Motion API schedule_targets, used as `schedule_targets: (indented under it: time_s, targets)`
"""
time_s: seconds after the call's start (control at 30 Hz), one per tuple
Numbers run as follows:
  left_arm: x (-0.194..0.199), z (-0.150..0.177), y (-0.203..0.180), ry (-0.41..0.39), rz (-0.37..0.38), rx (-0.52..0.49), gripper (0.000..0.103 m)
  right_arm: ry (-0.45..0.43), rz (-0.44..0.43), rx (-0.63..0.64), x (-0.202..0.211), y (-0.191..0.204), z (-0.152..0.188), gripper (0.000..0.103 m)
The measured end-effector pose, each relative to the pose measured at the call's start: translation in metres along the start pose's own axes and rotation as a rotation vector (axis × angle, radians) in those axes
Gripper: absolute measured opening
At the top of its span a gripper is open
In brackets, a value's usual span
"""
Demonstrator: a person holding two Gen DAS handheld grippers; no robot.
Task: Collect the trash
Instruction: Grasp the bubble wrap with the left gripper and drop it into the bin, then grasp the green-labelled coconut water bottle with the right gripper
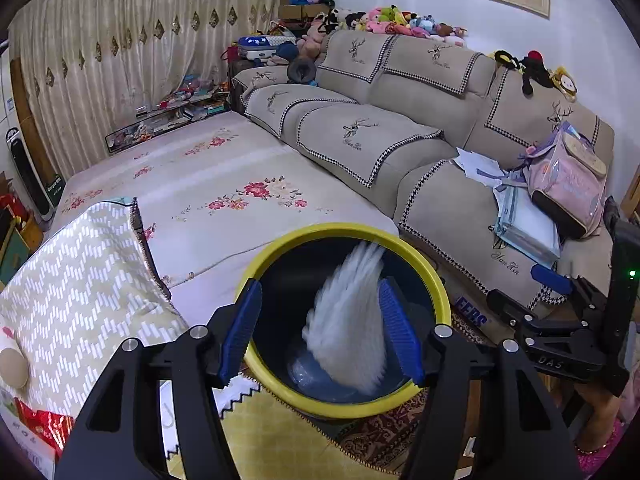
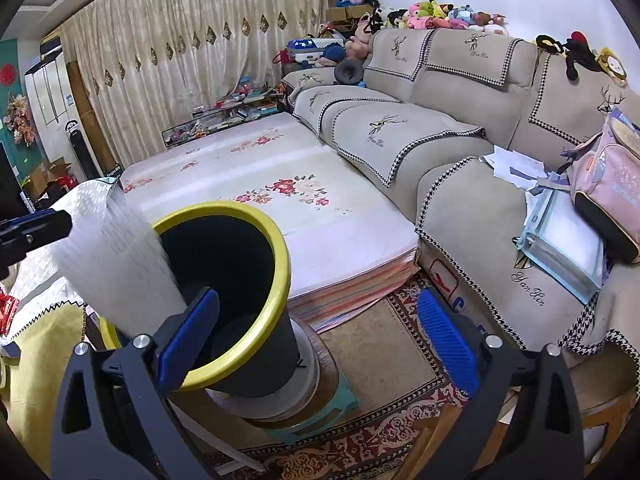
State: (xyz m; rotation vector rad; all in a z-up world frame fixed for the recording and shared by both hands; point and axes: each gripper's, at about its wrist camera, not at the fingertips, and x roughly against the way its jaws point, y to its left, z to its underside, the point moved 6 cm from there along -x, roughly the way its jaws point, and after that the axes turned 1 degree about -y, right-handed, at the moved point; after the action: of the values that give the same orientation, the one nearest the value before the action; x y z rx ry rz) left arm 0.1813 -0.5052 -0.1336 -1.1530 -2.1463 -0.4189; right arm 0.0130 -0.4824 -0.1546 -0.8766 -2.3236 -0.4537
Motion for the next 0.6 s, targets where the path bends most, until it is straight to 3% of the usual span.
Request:
schedule_targets:
  time_s: [0.3,0.6]
  targets:
    - [0.061,0.009,0.024,-0.062,-0.029,0.039,0.066,0.006,-0.036,0.036,0.004,0.026,0.001,0.095]
    - [0.168,0.053,0.087,-0.159,-0.189,0.14,0.073,0.032,-0.173,0.154,0.011,0.094,0.012,0.096]
